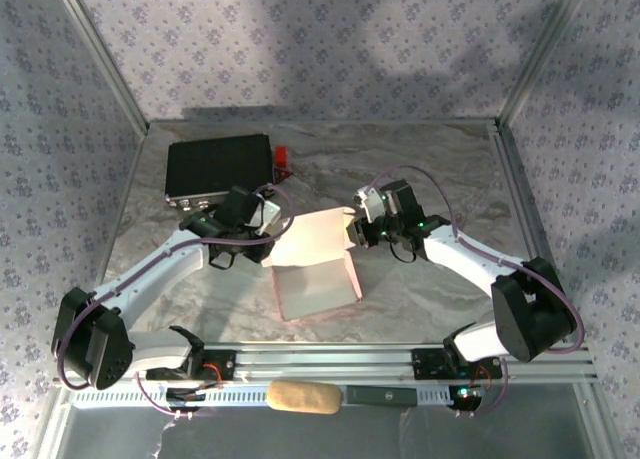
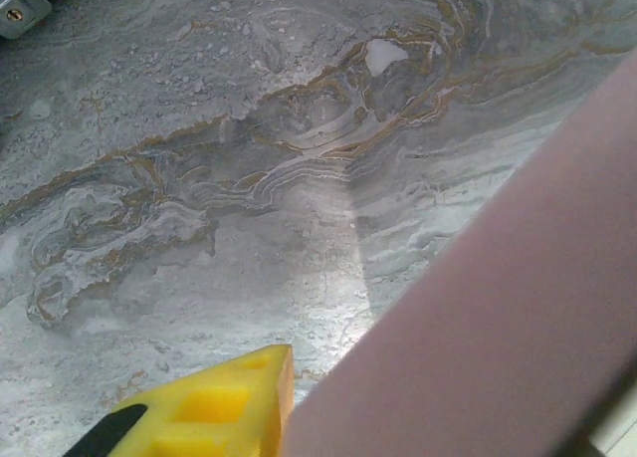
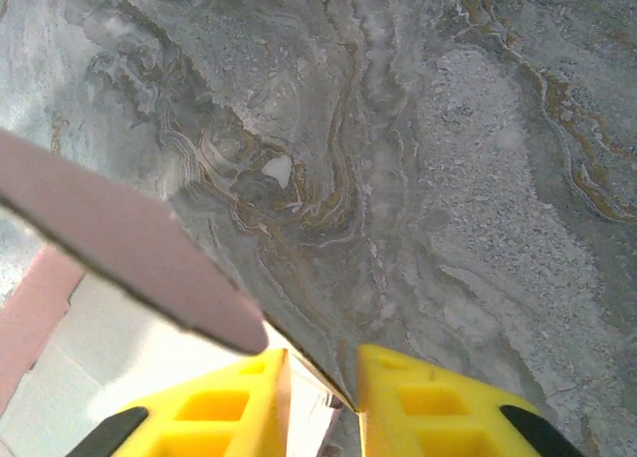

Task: Fold the paper box

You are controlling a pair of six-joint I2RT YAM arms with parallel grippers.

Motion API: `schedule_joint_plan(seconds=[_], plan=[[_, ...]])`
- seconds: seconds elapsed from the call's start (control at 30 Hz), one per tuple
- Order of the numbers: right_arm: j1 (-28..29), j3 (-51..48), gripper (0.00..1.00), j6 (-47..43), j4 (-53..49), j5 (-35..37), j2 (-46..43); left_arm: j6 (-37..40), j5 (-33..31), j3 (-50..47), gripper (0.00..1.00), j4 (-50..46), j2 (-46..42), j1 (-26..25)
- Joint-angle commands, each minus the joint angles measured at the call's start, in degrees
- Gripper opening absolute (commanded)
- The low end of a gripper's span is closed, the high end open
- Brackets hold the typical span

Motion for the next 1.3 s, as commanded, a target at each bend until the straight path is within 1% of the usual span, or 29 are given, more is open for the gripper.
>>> schedule_joint_plan(seconds=[0.0,0.1,0.23,0.4,0.47,0.67,0.77,0.83,0.9,1.0,1.07,1.17,1.27], plan=[[0.72,2.21,0.2,-0.26,-1.22,1.18,0.19,-2.01,1.6,0.93,0.21,1.31,0.15,0.16],[1.48,2.33,0.15,0.25,-1.44,2.57,-0.13,-3.75,0.51,1.45,0.12,1.57,0.17,0.19],[3.32,2.39,0.11,1.09,-1.62,5.64,-1.33,-6.07,-1.75,1.87,0.09,2.16,-0.17,-0.53],[6.43,2.99,0.04,3.26,-1.89,12.45,-2.29,-10.76,-4.89,2.17,0.08,4.15,-0.15,-2.46],[7.22,3.37,0.0,5.6,-2.05,16.08,-2.07,-12.92,-7.12,2.9,0.05,4.67,0.79,-3.31],[10.76,2.72,0.0,14.48,3.29,25.64,-2.03,-19.97,-15.97,6.15,0.04,5.63,4.51,-5.27],[12.99,2.44,0.0,17.52,7.41,30.06,-1.4,-24.63,-20.89,8.53,0.0,5.9,6.44,-5.81],[13.78,2.05,0.0,18.63,11.06,32.37,-0.71,-27.47,-23.41,9.99,0.0,6.38,7.66,-5.8],[14.09,1.58,0.0,19.08,15.3,34.56,0.46,-27.28,-23.61,10.43,0.0,9.82,8.72,-5.81],[13.81,2.31,0.0,19.1,19.48,35.17,3.12,-26.41,-24.89,10.62,0.0,15.26,9.84,-5.71],[13.72,3.72,0.0,18.84,21.15,35.51,5.23,-26.33,-25.82,11.46,0.0,17.4,10.96,-5.55],[13.68,5.32,0.0,18.03,24.04,35.55,8.87,-26.28,-25.11,12.2,0.0,19.8,12.59,-5.11],[13.81,4.04,0.0,17.64,28.83,37.0,10.95,-26.35,-24.73,11.07,0.0,22.24,13.29,-4.7]])
